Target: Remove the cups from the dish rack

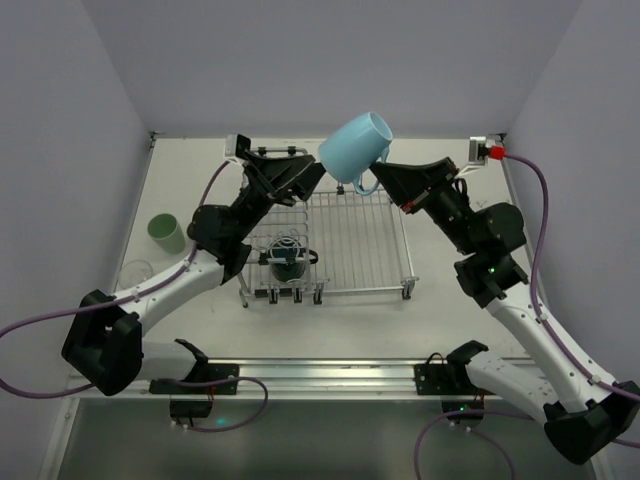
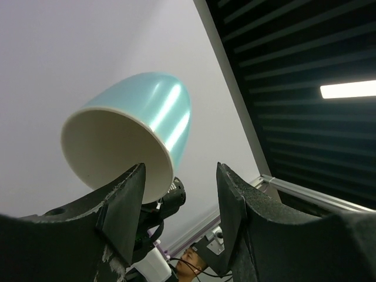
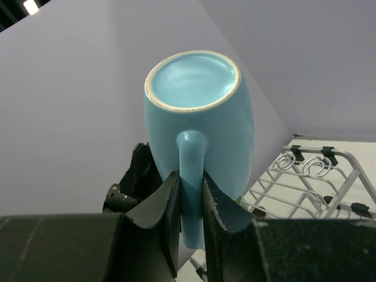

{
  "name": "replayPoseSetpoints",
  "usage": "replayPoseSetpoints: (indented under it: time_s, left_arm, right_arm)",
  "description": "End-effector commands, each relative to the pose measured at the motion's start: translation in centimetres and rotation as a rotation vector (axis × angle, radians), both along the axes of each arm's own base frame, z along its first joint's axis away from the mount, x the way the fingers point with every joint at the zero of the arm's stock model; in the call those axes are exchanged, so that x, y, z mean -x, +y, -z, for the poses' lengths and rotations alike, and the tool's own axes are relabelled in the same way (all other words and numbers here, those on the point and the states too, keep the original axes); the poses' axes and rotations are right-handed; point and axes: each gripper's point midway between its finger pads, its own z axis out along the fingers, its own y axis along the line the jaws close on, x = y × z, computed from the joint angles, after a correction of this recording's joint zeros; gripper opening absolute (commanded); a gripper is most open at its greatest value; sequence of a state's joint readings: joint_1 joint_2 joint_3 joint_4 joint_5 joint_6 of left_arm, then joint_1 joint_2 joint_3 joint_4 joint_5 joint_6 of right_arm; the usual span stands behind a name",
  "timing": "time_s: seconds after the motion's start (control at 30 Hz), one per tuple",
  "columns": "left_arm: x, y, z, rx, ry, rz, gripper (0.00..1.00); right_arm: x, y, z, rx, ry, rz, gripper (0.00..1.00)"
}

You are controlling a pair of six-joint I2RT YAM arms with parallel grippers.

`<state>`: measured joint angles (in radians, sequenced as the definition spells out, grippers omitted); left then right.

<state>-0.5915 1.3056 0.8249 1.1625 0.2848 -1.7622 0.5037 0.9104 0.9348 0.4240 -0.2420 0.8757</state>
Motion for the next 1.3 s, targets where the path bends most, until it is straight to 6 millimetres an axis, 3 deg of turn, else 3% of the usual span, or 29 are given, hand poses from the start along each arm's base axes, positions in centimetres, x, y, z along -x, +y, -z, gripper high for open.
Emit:
replayPoseSetpoints:
  time_s: [0.0,0.47,0.83,1.27]
  left_arm:
    - [0.7,0.8,-2.8,0.077,-0.068,-0.017,0.56]
    - [0.1,0.9,-3.4,0.093,-0.062,-0.033,0.54]
    - [0.3,1.2,-4.0,0.134,-0.062,-0.014,0.41]
    - [0.4,1.5,-3.9,0.201,-0.051,0.031,0.38]
  right_arm:
    - [2.8,-1.2,-6.7,-0.117,-0.194,-0.023,0.00]
    - [2.7,-0.1,-6.2,-0.105,-0.193,-0.065,0.00]
    - [2.5,0.4,-6.0,-0.110,-0.205,-0.082,0.00]
    - [2.2,1.2,-6.0,-0.126,-0.204,-0.110,0.00]
